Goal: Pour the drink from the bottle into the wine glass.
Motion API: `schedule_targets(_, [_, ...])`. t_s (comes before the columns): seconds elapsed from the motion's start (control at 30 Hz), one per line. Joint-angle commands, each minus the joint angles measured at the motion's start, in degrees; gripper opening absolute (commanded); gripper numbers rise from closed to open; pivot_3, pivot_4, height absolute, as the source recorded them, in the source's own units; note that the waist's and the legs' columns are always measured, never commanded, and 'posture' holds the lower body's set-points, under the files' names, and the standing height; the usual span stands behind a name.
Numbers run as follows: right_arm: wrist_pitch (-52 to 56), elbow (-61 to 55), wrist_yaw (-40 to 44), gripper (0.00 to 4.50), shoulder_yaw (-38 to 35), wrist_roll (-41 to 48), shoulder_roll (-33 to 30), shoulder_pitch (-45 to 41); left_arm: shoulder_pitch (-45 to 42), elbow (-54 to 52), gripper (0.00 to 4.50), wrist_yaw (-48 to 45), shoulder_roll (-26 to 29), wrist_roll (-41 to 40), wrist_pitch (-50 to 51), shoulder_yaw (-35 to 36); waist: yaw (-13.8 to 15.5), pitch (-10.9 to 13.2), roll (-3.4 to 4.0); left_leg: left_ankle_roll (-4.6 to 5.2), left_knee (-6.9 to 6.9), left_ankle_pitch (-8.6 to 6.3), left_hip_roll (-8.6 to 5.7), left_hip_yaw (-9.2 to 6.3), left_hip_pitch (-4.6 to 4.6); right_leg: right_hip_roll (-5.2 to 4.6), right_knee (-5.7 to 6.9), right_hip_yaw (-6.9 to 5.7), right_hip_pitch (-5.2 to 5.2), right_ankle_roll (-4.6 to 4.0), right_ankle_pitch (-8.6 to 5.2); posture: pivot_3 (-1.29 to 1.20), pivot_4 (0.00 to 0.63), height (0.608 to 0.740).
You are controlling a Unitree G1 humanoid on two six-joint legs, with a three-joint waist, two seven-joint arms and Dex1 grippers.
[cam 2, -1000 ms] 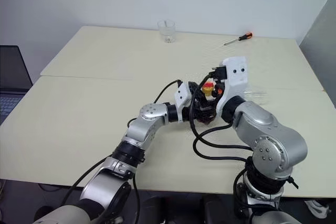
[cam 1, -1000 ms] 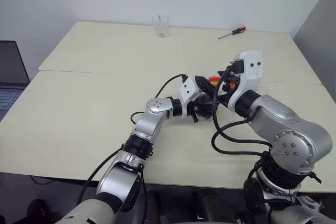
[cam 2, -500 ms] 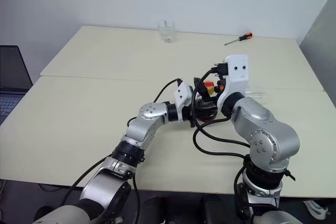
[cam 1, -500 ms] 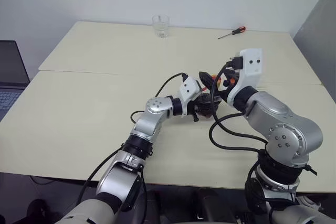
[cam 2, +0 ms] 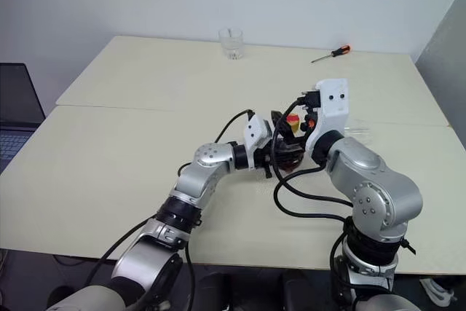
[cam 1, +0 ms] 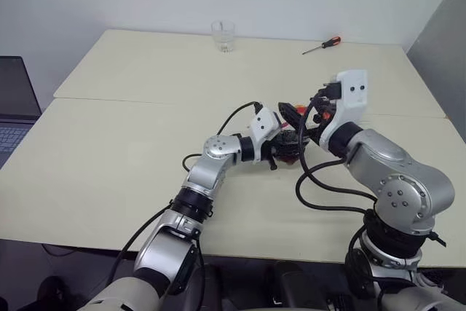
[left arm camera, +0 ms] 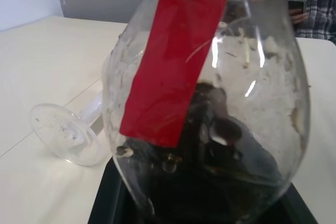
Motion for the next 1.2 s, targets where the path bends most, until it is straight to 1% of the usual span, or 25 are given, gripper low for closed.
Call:
schedule_targets(0.03, [-0.8, -3.4, 0.4, 4.50, -3.0, 1.7, -0.3, 0.2, -0.4, -2.9, 1.24, 0.0, -0.2, -1.0, -0.6, 0.4, 0.0, 0.0, 0.00, 0.00, 0.00, 0.00, 0.00, 0.00, 0.00, 0.00, 0.00, 0.00, 0.00, 0.00, 0.00, 0.00, 0.150, 0.740])
schedule_targets(0.4, [1.0, -6.8, 0.1, 4.50, -5.5, 5.7, 0.1, 2.2, -1.3, -1.6, 1.24, -0.5, -0.5, -0.9, -1.0, 0.4, 0.0, 0.0, 0.00, 0.00, 0.00, 0.00, 0.00, -0.02, 0.00, 0.00, 0.00, 0.00, 0.00, 0.02, -0.01, 0.00, 0.150, 0.740])
schedule_targets(0.87, [3.1, -9.3, -0.2, 4.50, -7.2, 7.8, -0.7, 5.0, -0.9, -2.1, 1.24, -0.5, -0.1, -0.9, -0.8, 0.4, 0.0, 0.0, 0.00, 0.00, 0.00, 0.00, 0.00, -0.03, 0.00, 0.00, 0.00, 0.00, 0.00, 0.02, -0.01, 0.00, 0.150, 0.740])
schedule_targets(0.97, [3.1, -9.8, -0.4, 3.94, -7.7, 8.2, -0.5, 5.6, -0.9, -2.0, 1.24, -0.5, -0.1, -0.9, -0.8, 0.4, 0.0, 0.0, 0.00, 0.00, 0.00, 0.00, 0.00, -0.03, 0.00, 0.00, 0.00, -0.01, 0.00, 0.02, -0.01, 0.00, 0.150, 0.740])
schedule_targets(1.2, [2.5, -11.0, -0.9, 1.58, -8.8, 10.6, 0.0, 7.1, -1.1, -1.7, 1.24, -0.6, -0.1, -1.0, -0.9, 0.3, 0.0, 0.0, 0.00, 0.00, 0.00, 0.00, 0.00, -0.05, 0.00, 0.00, 0.00, -0.01, 0.01, 0.02, -0.01, 0.00, 0.150, 0.740])
